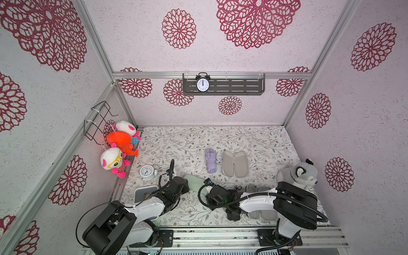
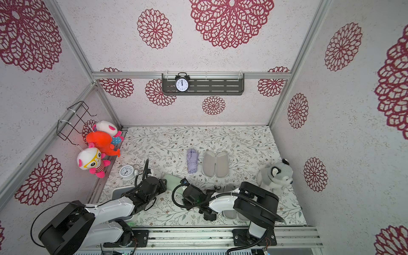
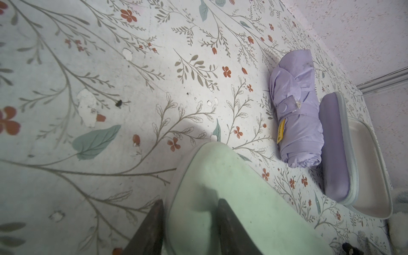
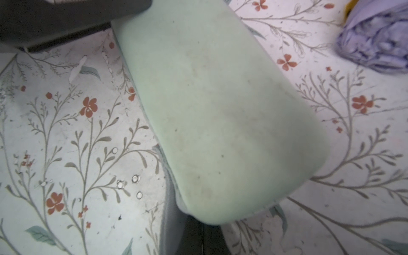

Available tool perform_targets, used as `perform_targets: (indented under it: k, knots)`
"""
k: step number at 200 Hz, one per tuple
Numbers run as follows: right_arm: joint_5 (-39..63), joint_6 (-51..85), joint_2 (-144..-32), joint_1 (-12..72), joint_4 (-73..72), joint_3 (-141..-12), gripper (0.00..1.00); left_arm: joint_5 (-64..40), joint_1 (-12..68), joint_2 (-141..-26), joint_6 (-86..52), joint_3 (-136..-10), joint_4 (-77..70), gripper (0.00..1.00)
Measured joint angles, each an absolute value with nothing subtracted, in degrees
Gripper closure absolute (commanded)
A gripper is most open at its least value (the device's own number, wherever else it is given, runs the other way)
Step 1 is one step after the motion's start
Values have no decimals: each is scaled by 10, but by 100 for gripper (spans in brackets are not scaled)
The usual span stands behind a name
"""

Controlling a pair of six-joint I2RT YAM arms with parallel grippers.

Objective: Put umbrellas into zippered umbrella sleeves
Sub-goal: Zip the zipper on the umbrella sleeve.

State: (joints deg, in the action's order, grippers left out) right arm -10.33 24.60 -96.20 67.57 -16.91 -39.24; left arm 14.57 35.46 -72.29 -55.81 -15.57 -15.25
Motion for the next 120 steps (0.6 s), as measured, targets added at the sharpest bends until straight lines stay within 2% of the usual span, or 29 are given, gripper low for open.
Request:
perform_targets:
  k: [120]
  knots:
    - [-98, 226, -1006, 710, -150, -452, 100, 182, 355, -724, -560, -152, -159, 61]
